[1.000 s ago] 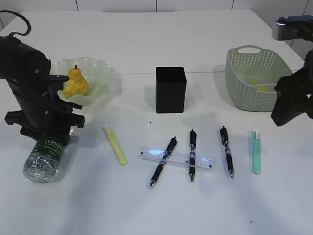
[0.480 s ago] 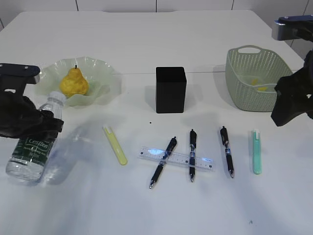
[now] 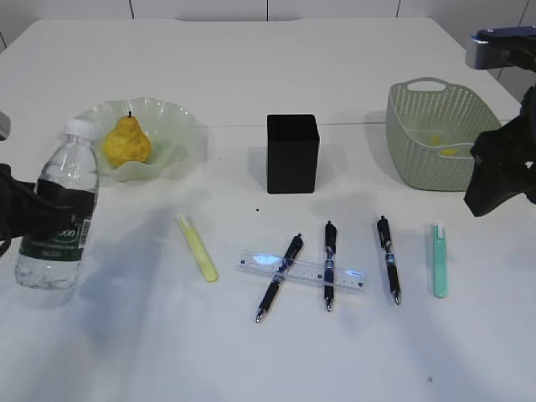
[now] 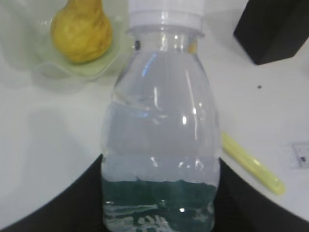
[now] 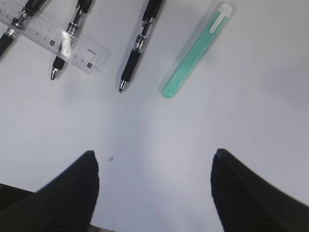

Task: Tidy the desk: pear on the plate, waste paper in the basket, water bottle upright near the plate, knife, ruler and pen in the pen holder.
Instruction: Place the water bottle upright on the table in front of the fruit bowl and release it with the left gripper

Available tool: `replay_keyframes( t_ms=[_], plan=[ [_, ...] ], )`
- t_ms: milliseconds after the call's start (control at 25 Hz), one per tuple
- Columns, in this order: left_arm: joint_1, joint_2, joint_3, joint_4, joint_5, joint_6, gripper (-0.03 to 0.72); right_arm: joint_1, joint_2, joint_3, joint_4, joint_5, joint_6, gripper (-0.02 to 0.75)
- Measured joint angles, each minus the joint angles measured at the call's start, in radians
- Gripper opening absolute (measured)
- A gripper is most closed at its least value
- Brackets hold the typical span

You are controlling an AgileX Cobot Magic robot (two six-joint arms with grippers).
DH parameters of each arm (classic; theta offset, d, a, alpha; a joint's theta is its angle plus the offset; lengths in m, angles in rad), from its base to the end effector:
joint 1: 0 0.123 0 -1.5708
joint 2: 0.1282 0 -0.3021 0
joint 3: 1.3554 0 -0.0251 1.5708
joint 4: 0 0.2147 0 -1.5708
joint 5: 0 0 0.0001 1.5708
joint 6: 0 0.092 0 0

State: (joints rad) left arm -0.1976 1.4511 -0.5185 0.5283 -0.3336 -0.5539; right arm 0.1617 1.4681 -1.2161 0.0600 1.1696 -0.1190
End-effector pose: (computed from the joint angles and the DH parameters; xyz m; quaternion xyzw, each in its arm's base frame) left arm 0.2332 -0.0621 0.2332 0.1044 0.8653 -0.1317 0.4722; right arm 0.2411 0.0445 0.3252 -0.1306 0.9840 0.0313 0.1172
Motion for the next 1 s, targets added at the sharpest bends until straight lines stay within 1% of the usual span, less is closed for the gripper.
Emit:
replay_keyframes(
  t_ms=[160,240,400,560,640,720,840,920,1000],
  plan=[
    [0.003,0.013,0.01,0.055,-0.207,0.0,0.384,0.0,0.0,0.0,0.002,0.0,0.0,0.536],
    [0.003,0.024,0.01,0.073,-0.287,0.019,0.384,0.0,0.0,0.0,0.004,0.0,0.0,0.536],
    [0.003,0.04,0.01,0.085,-0.312,0.058,0.384,0.0,0.0,0.0,0.006,0.006,0.0,0.536],
    [0.003,0.043,0.01,0.015,-0.317,0.075,0.384,0.0,0.0,0.0,0.006,0.011,0.0,0.536],
    [0.004,0.068,0.01,-0.021,-0.352,0.12,0.383,0.0,0.0,0.0,0.006,0.011,0.0,0.536],
    [0.004,0.112,0.01,-0.033,-0.416,0.166,0.383,0.0,0.0,0.0,0.006,0.011,0.0,0.536],
    [0.011,0.191,0.01,-0.043,-0.57,0.208,0.383,0.0,0.0,0.0,0.006,0.011,0.0,0.536],
    [0.027,0.25,0.01,-0.045,-0.675,0.217,0.383,0.0,0.0,0.0,0.006,0.011,0.0,0.536],
    [0.053,0.295,0.01,-0.049,-0.733,0.223,0.383,0.0,0.0,0.0,0.006,0.011,0.0,0.536]
  ],
)
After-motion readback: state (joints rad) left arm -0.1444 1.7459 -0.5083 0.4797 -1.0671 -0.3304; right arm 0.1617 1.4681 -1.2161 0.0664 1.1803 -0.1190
